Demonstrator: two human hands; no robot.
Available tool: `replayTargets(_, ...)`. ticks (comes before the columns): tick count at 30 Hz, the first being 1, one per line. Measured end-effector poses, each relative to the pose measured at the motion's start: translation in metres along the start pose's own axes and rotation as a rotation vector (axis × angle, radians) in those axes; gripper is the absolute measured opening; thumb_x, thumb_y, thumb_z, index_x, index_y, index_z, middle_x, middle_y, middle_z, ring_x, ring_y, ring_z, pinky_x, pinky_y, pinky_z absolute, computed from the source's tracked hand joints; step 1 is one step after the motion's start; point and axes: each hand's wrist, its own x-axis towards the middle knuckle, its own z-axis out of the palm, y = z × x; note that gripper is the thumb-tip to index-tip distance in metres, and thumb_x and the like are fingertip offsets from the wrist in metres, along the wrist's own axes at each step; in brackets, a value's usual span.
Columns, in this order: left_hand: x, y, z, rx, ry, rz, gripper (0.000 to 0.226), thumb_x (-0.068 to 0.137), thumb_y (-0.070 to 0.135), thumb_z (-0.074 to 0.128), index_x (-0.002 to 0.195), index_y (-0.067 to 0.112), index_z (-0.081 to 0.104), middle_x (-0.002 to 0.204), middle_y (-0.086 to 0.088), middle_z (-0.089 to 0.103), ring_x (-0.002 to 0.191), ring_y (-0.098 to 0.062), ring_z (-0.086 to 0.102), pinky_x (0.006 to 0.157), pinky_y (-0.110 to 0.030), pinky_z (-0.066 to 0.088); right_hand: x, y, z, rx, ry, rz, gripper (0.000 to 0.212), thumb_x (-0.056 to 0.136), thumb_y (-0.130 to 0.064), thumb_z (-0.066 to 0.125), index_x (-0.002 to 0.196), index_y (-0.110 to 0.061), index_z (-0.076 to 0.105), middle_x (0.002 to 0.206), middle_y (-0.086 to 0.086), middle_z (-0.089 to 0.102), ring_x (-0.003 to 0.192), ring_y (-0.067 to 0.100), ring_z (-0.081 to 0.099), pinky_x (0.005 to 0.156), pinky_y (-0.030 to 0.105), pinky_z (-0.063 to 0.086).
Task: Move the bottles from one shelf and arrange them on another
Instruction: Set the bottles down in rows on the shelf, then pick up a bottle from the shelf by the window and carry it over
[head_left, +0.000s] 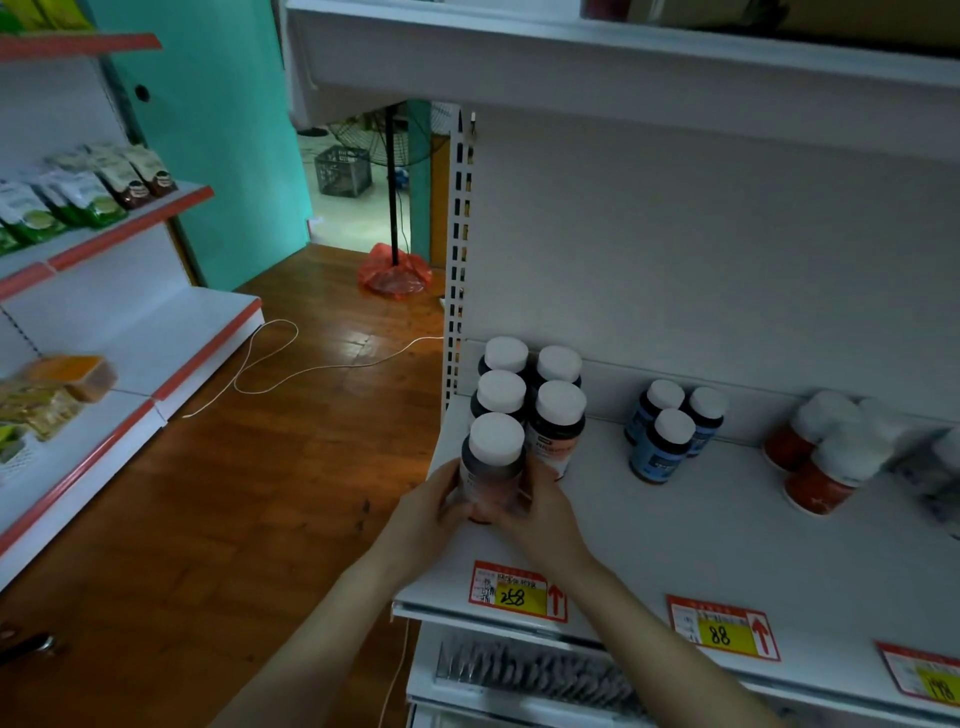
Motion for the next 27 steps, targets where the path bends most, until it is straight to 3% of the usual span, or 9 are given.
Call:
replayTargets(11, 0.002, 0.005, -0.002, 0.048, -0.022, -0.005, 0.047, 0.091, 0.014, 0.050, 0.135, 0.021, 0.035, 0.120, 0.019, 0.042, 0.114, 0.002, 0.041, 0.072, 0.008, 0.033, 0.001, 0.000, 0.003, -0.015, 0.032, 0.007, 0.058, 0.072, -0.019, 0.076, 0.117, -0.032, 0.042, 0.115, -0.015, 0.056, 0.109, 0.000, 0.054, 0.083, 0.001, 0.043)
replayTargets(15, -0.003, 0.008, 0.001, 0.045, 0.008, -0.038, 0.040, 0.091, 0.019, 0.050, 0.130, 0.021, 0.041, 0.119, 0.015, 0.051, 0.120, -0.009, 0.049, 0.079, -0.005, 0.039, -0.001, -0.007, 0.000, -0.043, 0.017, 0.008, 0.056, 0.073, -0.015, 0.075, 0.113, -0.034, 0.041, 0.110, -0.022, 0.052, 0.106, -0.003, 0.051, 0.079, -0.001, 0.040)
replayTargets(19, -0.017, 0.019, 0.003, 0.144, 0.048, -0.178, 0.054, 0.093, 0.025, 0.047, 0.141, 0.012, 0.027, 0.143, -0.006, 0.042, 0.132, -0.020, 0.039, 0.103, -0.029, 0.035, -0.010, -0.010, -0.005, -0.071, 0.008, 0.002, 0.058, 0.078, -0.019, 0.071, 0.126, -0.026, 0.041, 0.115, -0.027, 0.047, 0.105, -0.010, 0.045, 0.078, -0.007, 0.034)
replayTargets(22, -0.027, 0.034, 0.002, 0.244, 0.059, -0.181, 0.041, 0.094, 0.026, 0.044, 0.133, 0.012, 0.041, 0.135, -0.010, 0.050, 0.123, -0.020, 0.048, 0.090, -0.023, 0.036, -0.022, -0.007, -0.012, -0.124, 0.053, 0.057, 0.055, 0.085, -0.026, 0.063, 0.134, -0.021, 0.039, 0.130, -0.011, 0.047, 0.115, -0.001, 0.041, 0.088, 0.007, 0.034)
replayTargets(24, -0.030, 0.048, 0.007, 0.324, -0.027, -0.166, 0.035, 0.094, 0.028, 0.042, 0.126, 0.015, 0.048, 0.128, -0.007, 0.056, 0.115, -0.019, 0.052, 0.083, -0.019, 0.035, -0.030, -0.003, -0.020, -0.156, 0.088, 0.100, 0.048, 0.088, -0.025, 0.058, 0.133, -0.020, 0.043, 0.133, -0.004, 0.049, 0.119, 0.007, 0.043, 0.094, 0.018, 0.034)
replayTargets(27, -0.027, 0.071, 0.028, 0.367, -0.148, -0.110, 0.037, 0.093, 0.032, 0.043, 0.124, 0.012, 0.050, 0.113, -0.007, 0.061, 0.103, -0.018, 0.057, 0.077, -0.020, 0.037, -0.042, -0.003, -0.043, -0.182, 0.156, 0.154, 0.038, 0.090, -0.024, 0.056, 0.126, -0.012, 0.051, 0.131, 0.004, 0.053, 0.118, 0.012, 0.049, 0.092, 0.018, 0.036)
